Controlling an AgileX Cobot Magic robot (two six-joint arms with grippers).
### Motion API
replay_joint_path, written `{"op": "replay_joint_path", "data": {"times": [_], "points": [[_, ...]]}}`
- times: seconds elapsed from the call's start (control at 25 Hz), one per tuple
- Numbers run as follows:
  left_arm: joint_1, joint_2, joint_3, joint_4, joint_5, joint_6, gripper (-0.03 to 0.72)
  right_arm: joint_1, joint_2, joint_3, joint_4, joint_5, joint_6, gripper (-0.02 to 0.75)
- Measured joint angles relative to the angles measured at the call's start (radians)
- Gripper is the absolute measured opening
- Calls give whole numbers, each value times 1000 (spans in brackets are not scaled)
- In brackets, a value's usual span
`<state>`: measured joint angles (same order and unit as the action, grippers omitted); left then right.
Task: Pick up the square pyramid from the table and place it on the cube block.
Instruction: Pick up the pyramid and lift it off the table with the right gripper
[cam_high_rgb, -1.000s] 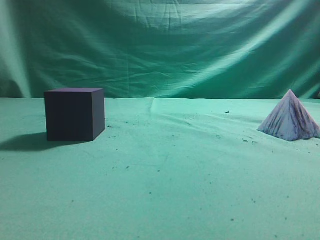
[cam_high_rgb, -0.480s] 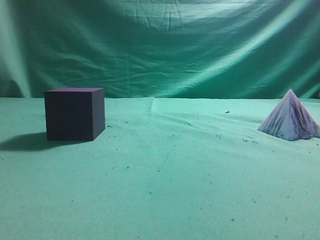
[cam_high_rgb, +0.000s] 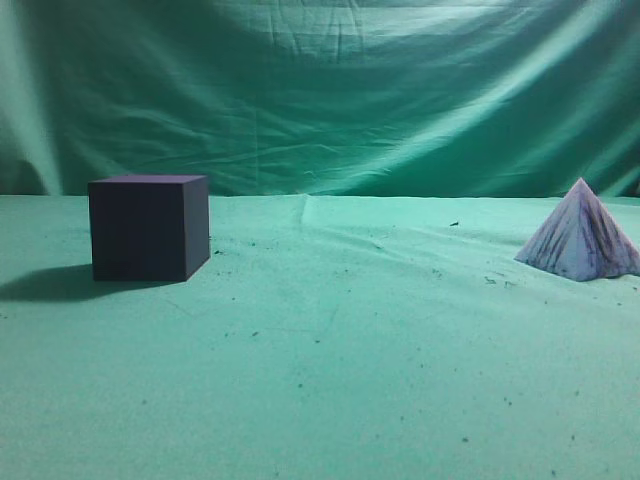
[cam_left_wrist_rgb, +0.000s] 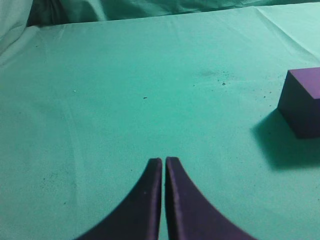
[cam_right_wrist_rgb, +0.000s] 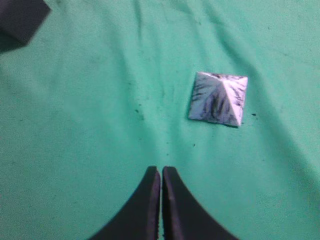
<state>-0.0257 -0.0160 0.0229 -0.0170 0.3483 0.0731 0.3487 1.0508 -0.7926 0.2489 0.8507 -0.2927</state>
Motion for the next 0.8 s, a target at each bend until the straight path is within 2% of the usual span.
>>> {"op": "replay_joint_path", "data": {"times": [0.2, 0.24, 0.28, 0.52, 0.6, 0.8], "points": [[0, 0, 0, 0, 0, 0, 0, 31, 237, -92, -122, -6, 126, 0], [0, 0, 0, 0, 0, 0, 0, 31, 277, -102, -128, -16, 127, 70], [0, 0, 0, 0, 0, 0, 0, 31, 308, -111, -135, -32, 128, 70], [0, 0, 0, 0, 0, 0, 0, 31, 466, -147, -142, -110, 184, 571], [0, 0, 0, 0, 0, 0, 0, 31, 506, -148, -142, -142, 208, 646], [0, 0, 0, 0, 0, 0, 0, 31, 601, -151, -164, -203, 223, 643]]}}
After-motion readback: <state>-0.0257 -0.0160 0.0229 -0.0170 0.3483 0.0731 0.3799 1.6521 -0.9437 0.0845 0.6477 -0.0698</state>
